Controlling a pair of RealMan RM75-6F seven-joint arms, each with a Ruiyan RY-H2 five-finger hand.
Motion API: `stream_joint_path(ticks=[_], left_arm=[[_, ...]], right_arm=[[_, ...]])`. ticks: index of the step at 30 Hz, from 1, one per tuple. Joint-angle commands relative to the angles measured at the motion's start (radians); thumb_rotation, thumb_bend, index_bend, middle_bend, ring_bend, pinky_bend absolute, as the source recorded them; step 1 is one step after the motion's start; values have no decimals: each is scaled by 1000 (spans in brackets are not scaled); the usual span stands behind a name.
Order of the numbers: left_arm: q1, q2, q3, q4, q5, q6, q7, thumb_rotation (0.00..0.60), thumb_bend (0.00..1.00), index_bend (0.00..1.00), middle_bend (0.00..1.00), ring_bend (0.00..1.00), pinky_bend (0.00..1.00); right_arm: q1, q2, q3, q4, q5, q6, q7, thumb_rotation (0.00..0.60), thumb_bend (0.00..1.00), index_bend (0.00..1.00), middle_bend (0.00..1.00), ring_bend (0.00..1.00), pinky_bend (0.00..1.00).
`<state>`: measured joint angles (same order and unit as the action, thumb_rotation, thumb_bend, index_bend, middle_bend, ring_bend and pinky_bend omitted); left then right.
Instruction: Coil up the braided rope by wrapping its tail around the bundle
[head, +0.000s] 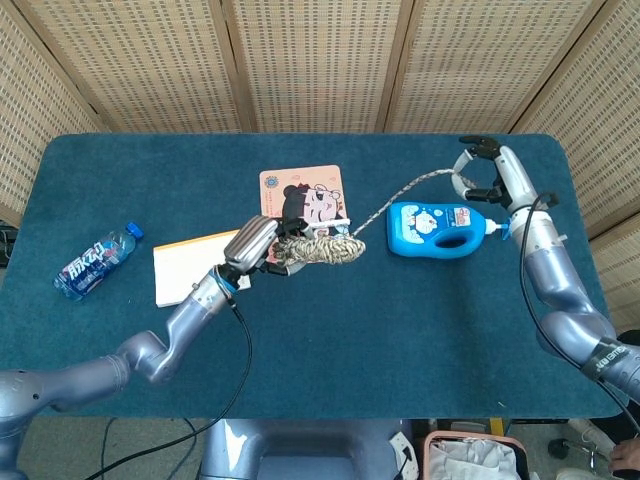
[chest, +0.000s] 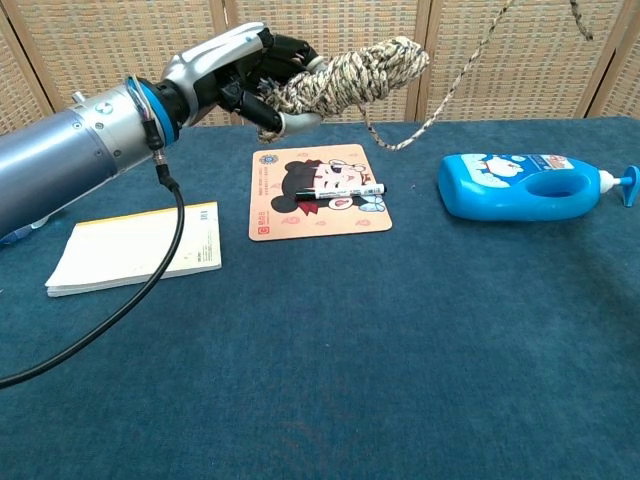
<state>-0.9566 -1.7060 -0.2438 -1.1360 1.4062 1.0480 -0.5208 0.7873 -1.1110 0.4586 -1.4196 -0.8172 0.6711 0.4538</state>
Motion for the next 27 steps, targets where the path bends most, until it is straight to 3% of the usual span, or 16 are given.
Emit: stream_joint_path(ticks=[1,7,14,27], left_arm=[[-18,-40,-46,32,-64,-32,73,600,503,689,561,496,564],[-42,-76,-82,76,-111,-50,156,600,505,689,562,496,564],[-66,-100,-118,105,-178,-79,282,600,505,690,562,496,568],[-96,-157,-176,142,-286,-89,423,600,503,690,562,496,568]], right_arm=[[-39,-6,-29,-30,-67,19,8,600,434,701,160,0,0],[-103,10,-73,-104,-184,52,26,600,434,705,160,0,0],[-195,91,-119,-277,-390,133,74,600,434,710,160,0,0],[-247,246,-168,-526,-666,197,302,600,434,711,160,0,0]])
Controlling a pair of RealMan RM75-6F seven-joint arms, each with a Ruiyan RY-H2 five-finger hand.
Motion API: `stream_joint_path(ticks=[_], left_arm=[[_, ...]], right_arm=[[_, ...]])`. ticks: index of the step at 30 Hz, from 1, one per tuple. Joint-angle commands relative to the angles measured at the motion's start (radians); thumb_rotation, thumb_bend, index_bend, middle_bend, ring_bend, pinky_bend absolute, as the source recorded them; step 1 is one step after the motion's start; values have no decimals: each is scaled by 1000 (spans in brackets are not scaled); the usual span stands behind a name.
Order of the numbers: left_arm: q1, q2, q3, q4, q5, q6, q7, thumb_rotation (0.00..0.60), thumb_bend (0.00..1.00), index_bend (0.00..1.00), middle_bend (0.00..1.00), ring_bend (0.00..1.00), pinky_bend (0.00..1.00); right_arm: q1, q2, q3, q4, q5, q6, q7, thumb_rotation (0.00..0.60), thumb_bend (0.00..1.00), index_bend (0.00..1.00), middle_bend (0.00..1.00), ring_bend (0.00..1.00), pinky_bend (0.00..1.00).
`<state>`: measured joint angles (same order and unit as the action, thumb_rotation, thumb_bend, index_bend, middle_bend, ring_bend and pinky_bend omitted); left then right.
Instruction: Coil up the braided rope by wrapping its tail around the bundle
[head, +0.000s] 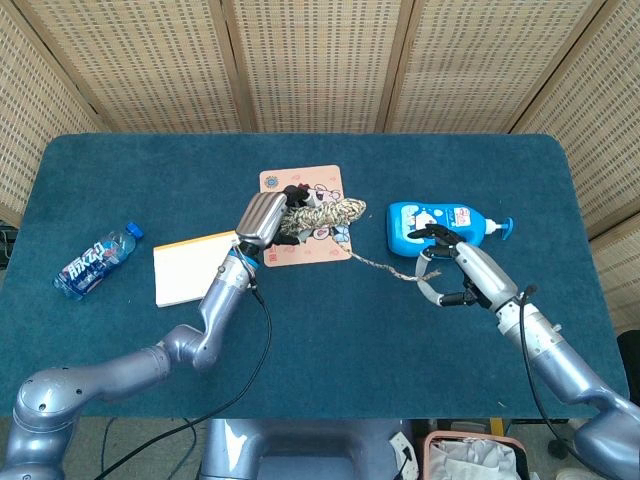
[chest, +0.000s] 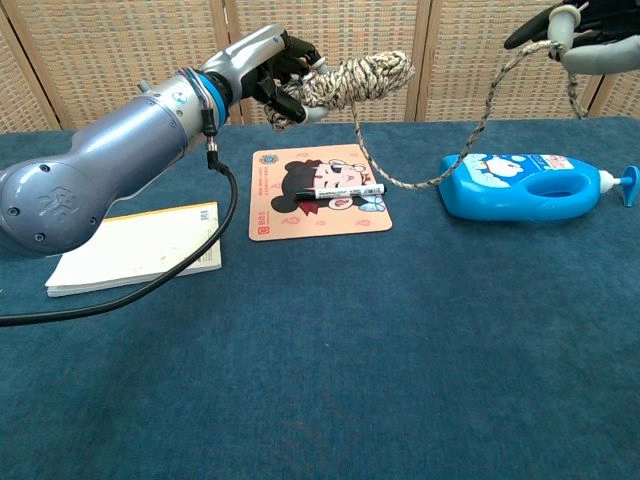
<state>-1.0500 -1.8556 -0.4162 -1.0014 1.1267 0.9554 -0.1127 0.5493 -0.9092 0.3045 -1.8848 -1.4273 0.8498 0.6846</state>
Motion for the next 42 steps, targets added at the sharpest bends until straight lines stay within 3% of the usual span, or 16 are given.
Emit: stream_joint_path(ticks=[1,5,11,22,32,42], left_arm=[[-3,-11,-3,10,-9,4,22,600,503,690,562,496,568],[-4,-26,3,24,-15,1,45,600,503,690,562,496,571],[0,-41,31,41,4,2,65,600,504,691,562,496,578],[18,-37,111,71,99,16,86,600,504,691,562,496,579],[22,-40,143,92,153,19,69,600,504,694,562,497,601],[14,-59,161,115,189,16,80,600,504,694,562,498,602]], right_arm=[[-5,55,-13,-82,-68,19,94,600,434,711,160,0,0],[33,91,-3,-144,-85,-13,154,600,434,712,160,0,0],[96,82,38,-168,-43,-22,108,600,434,712,160,0,0],[241,55,174,-165,256,-25,-47,600,434,712,160,0,0],[336,33,248,-150,517,-16,-129,600,434,714,160,0,0],[428,-9,286,-138,674,-3,-212,600,434,715,160,0,0]])
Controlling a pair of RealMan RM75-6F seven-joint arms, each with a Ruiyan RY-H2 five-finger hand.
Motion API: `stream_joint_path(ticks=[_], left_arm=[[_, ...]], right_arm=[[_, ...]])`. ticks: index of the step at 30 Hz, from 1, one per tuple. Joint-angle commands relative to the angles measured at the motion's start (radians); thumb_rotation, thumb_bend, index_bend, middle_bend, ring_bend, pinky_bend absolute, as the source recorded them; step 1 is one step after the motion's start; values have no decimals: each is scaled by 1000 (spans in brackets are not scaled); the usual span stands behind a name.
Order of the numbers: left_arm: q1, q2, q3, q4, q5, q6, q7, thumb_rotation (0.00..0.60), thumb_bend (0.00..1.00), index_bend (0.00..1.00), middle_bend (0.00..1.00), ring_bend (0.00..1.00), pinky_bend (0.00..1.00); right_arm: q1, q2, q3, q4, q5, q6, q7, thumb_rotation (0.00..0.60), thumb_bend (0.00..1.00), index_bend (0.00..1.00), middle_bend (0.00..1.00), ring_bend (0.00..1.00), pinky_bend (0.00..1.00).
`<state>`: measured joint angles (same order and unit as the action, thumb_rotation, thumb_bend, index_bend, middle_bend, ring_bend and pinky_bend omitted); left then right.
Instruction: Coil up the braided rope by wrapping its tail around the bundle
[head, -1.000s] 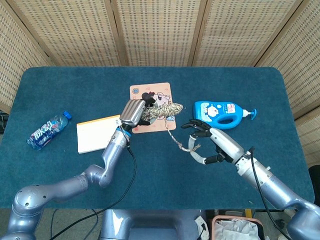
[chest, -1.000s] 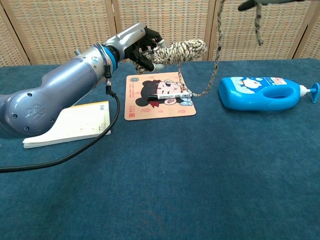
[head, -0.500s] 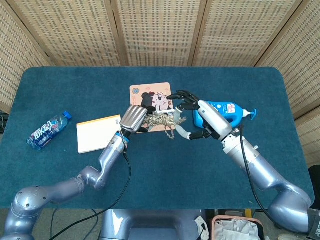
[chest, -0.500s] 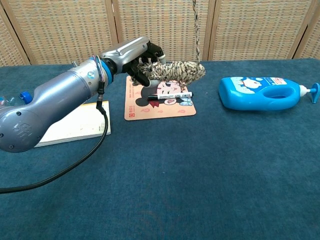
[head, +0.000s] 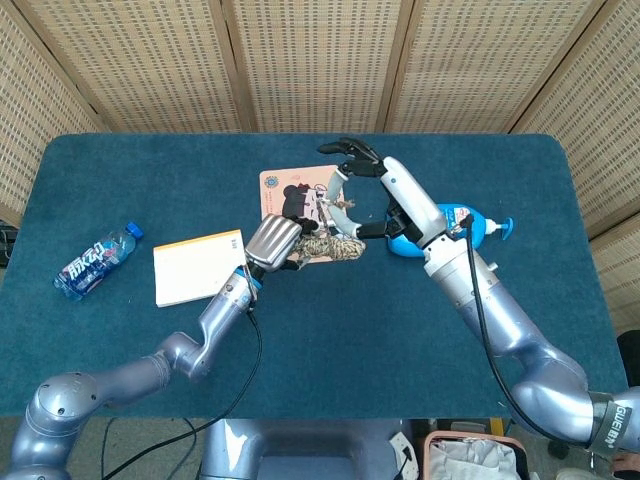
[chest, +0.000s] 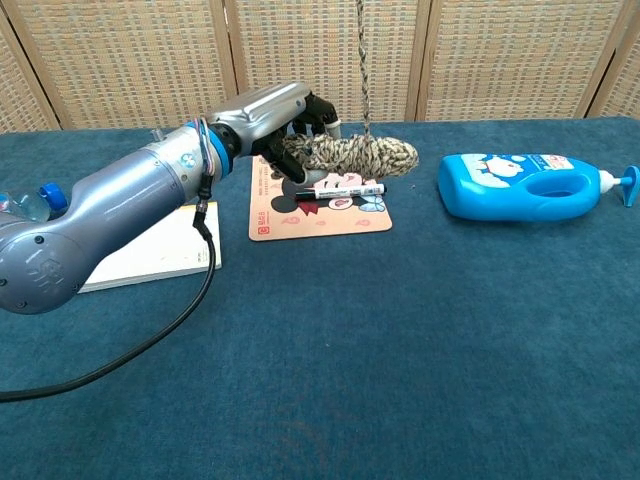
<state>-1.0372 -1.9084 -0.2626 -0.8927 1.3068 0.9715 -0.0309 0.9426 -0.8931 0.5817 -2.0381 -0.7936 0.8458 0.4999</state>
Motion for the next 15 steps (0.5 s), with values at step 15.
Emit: stream_joint_path(ticks=[15], left_arm=[[24,61,117,-13,184,67,-168,600,504,695,564,498,603]], right_arm=[[104,-155,-50,231,195,7,-141,600,434,715,160,0,0]])
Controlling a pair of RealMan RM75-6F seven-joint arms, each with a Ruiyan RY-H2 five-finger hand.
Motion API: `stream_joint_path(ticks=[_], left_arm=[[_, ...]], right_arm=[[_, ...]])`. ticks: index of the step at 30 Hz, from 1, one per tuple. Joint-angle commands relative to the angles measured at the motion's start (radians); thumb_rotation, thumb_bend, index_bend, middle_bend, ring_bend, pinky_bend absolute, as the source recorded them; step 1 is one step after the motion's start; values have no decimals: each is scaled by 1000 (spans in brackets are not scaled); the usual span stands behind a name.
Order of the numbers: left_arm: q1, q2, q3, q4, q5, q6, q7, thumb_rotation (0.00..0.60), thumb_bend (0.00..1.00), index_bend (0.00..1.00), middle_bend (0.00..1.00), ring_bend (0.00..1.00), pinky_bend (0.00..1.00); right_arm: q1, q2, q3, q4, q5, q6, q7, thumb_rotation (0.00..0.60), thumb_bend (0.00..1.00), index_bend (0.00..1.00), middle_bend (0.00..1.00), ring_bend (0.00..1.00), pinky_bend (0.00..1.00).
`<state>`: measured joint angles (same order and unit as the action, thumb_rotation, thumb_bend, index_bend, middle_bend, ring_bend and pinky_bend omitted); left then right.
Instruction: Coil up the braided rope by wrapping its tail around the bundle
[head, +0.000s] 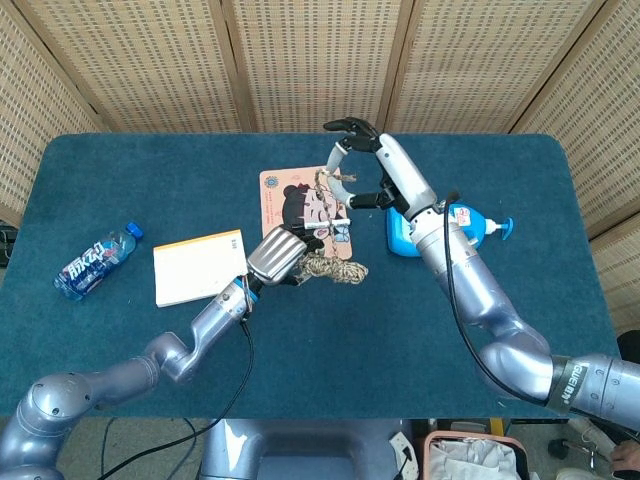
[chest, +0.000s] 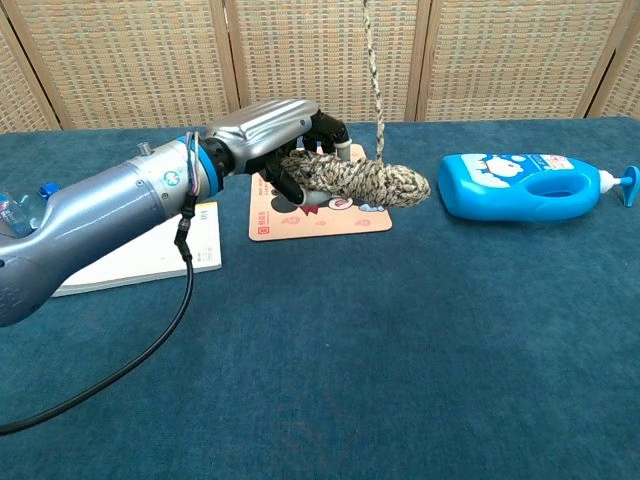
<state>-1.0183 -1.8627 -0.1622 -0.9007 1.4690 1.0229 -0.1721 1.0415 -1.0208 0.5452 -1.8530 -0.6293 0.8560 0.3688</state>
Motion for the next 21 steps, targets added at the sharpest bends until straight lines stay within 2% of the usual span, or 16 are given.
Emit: stream_joint_path(ticks=[1,6,10,14,21], left_arm=[[7,21,24,-6,33,22,-43,600,504,695,564,498,602],[17,46,59,-10,95,71,-132,600,505,699,567,499,601],[24,66,61,-35,118,112,-248,600,505,708,572,502,601],[17,85,40,-61,115,120,-291,600,505,711,574,505,601],[18,91,-22,-113,43,96,-310,600,510,711,576,505,601]], right_arm=[[6,-35,-17,65,42,-9,-11,600,434,715,160,0,0],[2,-66,-48,160,94,-55,-28,600,434,716,160,0,0],[-12,-97,-91,249,116,-127,-33,600,434,715,160,0,0],[-43,-120,-114,299,89,-183,-15,600,434,715,160,0,0],[-118,-129,-113,313,16,-258,60,600,434,715,160,0,0]])
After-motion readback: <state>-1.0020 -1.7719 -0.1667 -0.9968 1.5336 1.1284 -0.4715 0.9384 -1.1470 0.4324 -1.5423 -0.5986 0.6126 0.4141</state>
